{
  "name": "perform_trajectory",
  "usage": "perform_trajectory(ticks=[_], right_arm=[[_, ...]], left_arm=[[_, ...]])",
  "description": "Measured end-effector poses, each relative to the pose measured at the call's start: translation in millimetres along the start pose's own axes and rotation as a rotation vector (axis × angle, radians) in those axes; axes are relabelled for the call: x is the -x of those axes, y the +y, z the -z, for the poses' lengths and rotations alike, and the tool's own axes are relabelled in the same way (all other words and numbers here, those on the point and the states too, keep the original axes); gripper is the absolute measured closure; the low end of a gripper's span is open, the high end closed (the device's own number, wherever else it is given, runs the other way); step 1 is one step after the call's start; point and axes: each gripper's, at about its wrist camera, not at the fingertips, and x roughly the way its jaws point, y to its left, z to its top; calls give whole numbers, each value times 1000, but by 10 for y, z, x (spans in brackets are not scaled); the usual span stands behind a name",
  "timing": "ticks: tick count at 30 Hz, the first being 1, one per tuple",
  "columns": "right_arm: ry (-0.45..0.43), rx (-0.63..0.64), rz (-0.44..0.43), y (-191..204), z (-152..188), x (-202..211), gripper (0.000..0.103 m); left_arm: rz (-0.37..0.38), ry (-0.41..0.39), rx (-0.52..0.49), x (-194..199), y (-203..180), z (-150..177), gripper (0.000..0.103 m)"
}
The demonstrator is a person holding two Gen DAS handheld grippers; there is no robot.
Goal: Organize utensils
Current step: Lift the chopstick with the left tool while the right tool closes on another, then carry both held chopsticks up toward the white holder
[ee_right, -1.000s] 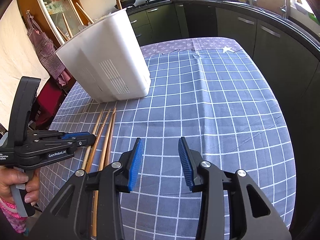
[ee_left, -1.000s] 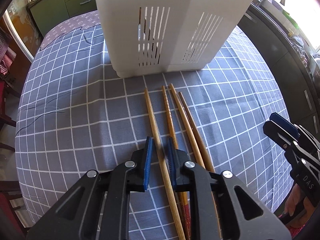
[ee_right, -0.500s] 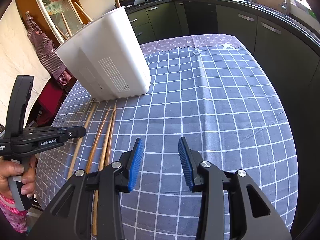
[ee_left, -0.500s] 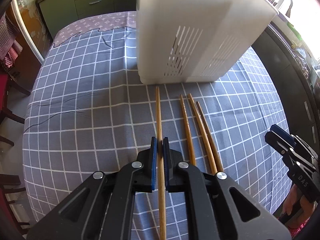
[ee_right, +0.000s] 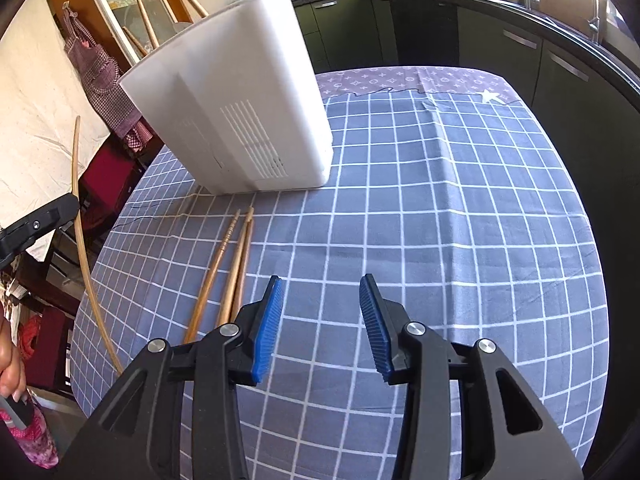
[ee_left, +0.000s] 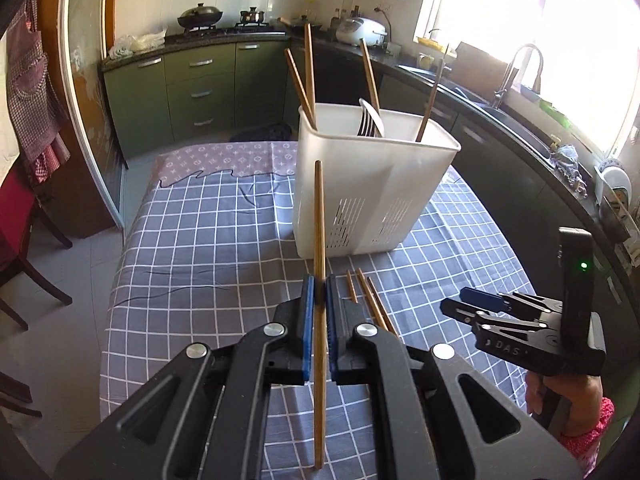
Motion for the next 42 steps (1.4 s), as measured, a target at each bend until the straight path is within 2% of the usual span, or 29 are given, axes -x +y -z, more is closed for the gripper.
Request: perform_trajectory(ticks=[3,8,21,27,30,33,40,41,42], right_arm=[[39,28,-30,136,-62,-125,77],[98,80,-27,341,-95,-323,81],[142,151,44,628,-92,-548,81],[127,206,164,664,-74,-517,81],[105,172,149,575,-106,-418,81],[123,179,147,590,-103,-431,81],[139,203,171,732,-30,-615,81],[140,195,165,729,-29,-630,83],[137,188,166,714,-32,-632,93]], left_arm=[[3,-34,-18,87,-36,-4,97],[4,-77,-27,180,-33,-23,97],[14,-80,-39,209,-47,-8,97],[20,-76,-41,202,-59,-21,97],[23,-76,-43,197,-51,-23,97],[27,-69,-43,179,-42,-18,97],[28,-62,-40,167,-8,-7,97],[28,-62,-40,168,-4,-10,97],[28,-62,-41,167,-4,-12,97]])
